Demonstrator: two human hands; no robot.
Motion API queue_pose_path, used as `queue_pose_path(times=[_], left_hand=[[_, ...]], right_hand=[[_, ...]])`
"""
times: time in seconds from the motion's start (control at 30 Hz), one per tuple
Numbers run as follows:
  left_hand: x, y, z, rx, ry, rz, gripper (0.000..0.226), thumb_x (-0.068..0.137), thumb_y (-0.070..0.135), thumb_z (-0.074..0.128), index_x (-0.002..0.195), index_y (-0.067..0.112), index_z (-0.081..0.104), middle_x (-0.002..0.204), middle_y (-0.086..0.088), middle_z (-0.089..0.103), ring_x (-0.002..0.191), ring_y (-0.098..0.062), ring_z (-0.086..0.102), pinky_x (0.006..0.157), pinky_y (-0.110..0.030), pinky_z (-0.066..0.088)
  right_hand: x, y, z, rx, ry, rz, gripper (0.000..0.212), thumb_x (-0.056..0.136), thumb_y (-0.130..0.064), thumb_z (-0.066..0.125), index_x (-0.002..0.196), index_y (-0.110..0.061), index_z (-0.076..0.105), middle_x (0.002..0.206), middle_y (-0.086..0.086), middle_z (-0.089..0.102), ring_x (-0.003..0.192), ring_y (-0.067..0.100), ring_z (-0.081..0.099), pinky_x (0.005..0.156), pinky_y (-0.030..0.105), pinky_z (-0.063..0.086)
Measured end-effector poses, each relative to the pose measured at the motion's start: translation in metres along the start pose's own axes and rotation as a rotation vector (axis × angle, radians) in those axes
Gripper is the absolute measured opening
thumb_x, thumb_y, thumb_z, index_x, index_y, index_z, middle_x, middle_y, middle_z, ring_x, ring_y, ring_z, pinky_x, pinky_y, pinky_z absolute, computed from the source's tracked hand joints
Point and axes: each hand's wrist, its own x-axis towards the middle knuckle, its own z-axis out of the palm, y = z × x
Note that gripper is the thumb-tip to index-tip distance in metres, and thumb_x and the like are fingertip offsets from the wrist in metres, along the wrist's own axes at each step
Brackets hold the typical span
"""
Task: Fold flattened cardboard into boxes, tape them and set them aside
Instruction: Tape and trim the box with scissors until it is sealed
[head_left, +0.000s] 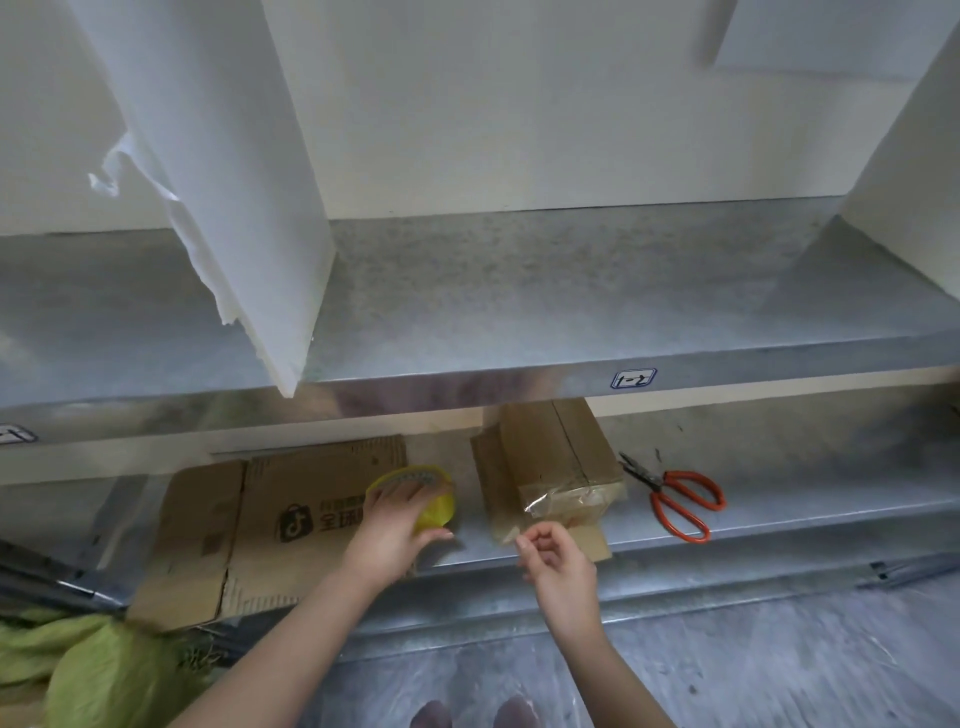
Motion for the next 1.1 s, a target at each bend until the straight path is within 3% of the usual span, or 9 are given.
queue_pose_path(times=[0.1, 0.2, 0.27, 0.37, 0.6, 0.77, 0.9, 1.0, 1.1], left_hand=[[0.006, 0.004, -0.001, -0.096, -0.080, -0.026, 0.069, 0.074, 0.070, 0.047, 0.134, 0.037, 0.050, 0.137, 0.008, 0.049, 0.131, -0.019, 0.039, 0.101, -0.036, 0.026], [0.009, 0.008, 0.003, -0.182, -0.115, -0.041, 0.070, 0.071, 0.074, 0.033, 0.132, 0.043, 0.049, 0.123, 0.010, 0.050, 0.121, -0.016, 0.041, 0.092, -0.029, 0.027], [0.010, 0.012, 0.002, -0.193, -0.154, -0.049, 0.063, 0.075, 0.068, 0.043, 0.134, 0.044, 0.046, 0.121, 0.009, 0.047, 0.119, -0.015, 0.039, 0.091, -0.028, 0.025], [0.012, 0.015, -0.003, -0.239, -0.206, -0.035, 0.051, 0.090, 0.038, 0.058, 0.138, 0.044, 0.042, 0.130, 0.005, 0.045, 0.125, -0.016, 0.034, 0.099, -0.030, 0.024], [0.011, 0.014, -0.013, -0.446, -0.292, -0.062, 0.064, 0.076, 0.027, 0.039, 0.113, 0.080, 0.032, 0.129, 0.012, 0.041, 0.124, -0.008, 0.031, 0.110, -0.034, 0.022], [0.010, 0.007, 0.001, -0.387, -0.316, -0.046, 0.057, 0.090, 0.012, 0.060, 0.142, 0.028, 0.043, 0.149, 0.002, 0.038, 0.138, -0.015, 0.031, 0.109, -0.018, 0.017], [0.009, 0.008, 0.011, -0.276, -0.243, -0.045, 0.055, 0.086, 0.008, 0.064, 0.137, 0.024, 0.051, 0.140, 0.001, 0.050, 0.132, -0.019, 0.041, 0.106, -0.020, 0.026], [0.009, 0.017, 0.023, -0.164, -0.270, -0.042, 0.056, 0.084, 0.003, 0.056, 0.135, 0.025, 0.052, 0.139, 0.000, 0.047, 0.131, -0.022, 0.037, 0.110, -0.029, 0.027], [0.004, 0.026, 0.024, -0.200, -0.168, -0.090, 0.052, 0.081, 0.008, 0.057, 0.130, 0.026, 0.056, 0.133, 0.002, 0.048, 0.129, -0.019, 0.034, 0.109, -0.030, 0.028]], right_hand=[[0.000, -0.002, -0.004, 0.004, -0.024, -0.012, 0.014, 0.089, -0.016, 0.068, 0.078, -0.022, 0.062, 0.068, -0.006, 0.063, 0.065, 0.007, 0.057, 0.073, 0.041, 0.053], [0.001, -0.003, -0.006, -0.011, -0.047, -0.020, 0.014, 0.089, -0.017, 0.068, 0.078, -0.023, 0.062, 0.070, -0.008, 0.063, 0.067, 0.006, 0.057, 0.072, 0.036, 0.052], [0.001, -0.002, -0.008, -0.016, -0.055, -0.021, 0.013, 0.089, -0.019, 0.069, 0.078, -0.023, 0.062, 0.069, -0.009, 0.062, 0.067, 0.006, 0.055, 0.071, 0.030, 0.050], [0.000, 0.001, -0.011, -0.019, -0.058, -0.007, 0.013, 0.088, -0.020, 0.069, 0.077, -0.023, 0.062, 0.068, -0.010, 0.061, 0.066, 0.006, 0.054, 0.069, 0.026, 0.047], [-0.003, 0.004, -0.017, -0.031, -0.102, 0.015, 0.011, 0.088, -0.018, 0.070, 0.078, -0.021, 0.064, 0.075, -0.009, 0.064, 0.076, 0.011, 0.058, 0.079, 0.035, 0.051], [-0.005, -0.002, -0.021, -0.039, -0.105, -0.022, 0.012, 0.083, -0.016, 0.074, 0.079, -0.018, 0.063, 0.075, -0.010, 0.064, 0.077, 0.009, 0.058, 0.074, 0.019, 0.046], [-0.004, -0.008, -0.025, -0.076, -0.110, -0.061, 0.013, 0.083, -0.013, 0.074, 0.078, -0.017, 0.062, 0.076, -0.002, 0.062, 0.076, 0.008, 0.058, 0.070, 0.014, 0.046], [-0.005, -0.015, -0.030, -0.092, -0.136, -0.090, 0.013, 0.083, -0.011, 0.073, 0.078, -0.016, 0.062, 0.076, -0.002, 0.062, 0.075, 0.007, 0.057, 0.069, 0.012, 0.046], [-0.007, -0.019, -0.036, -0.127, -0.172, -0.115, 0.016, 0.082, -0.011, 0.074, 0.077, -0.018, 0.061, 0.074, -0.006, 0.060, 0.073, 0.007, 0.057, 0.067, 0.016, 0.048]])
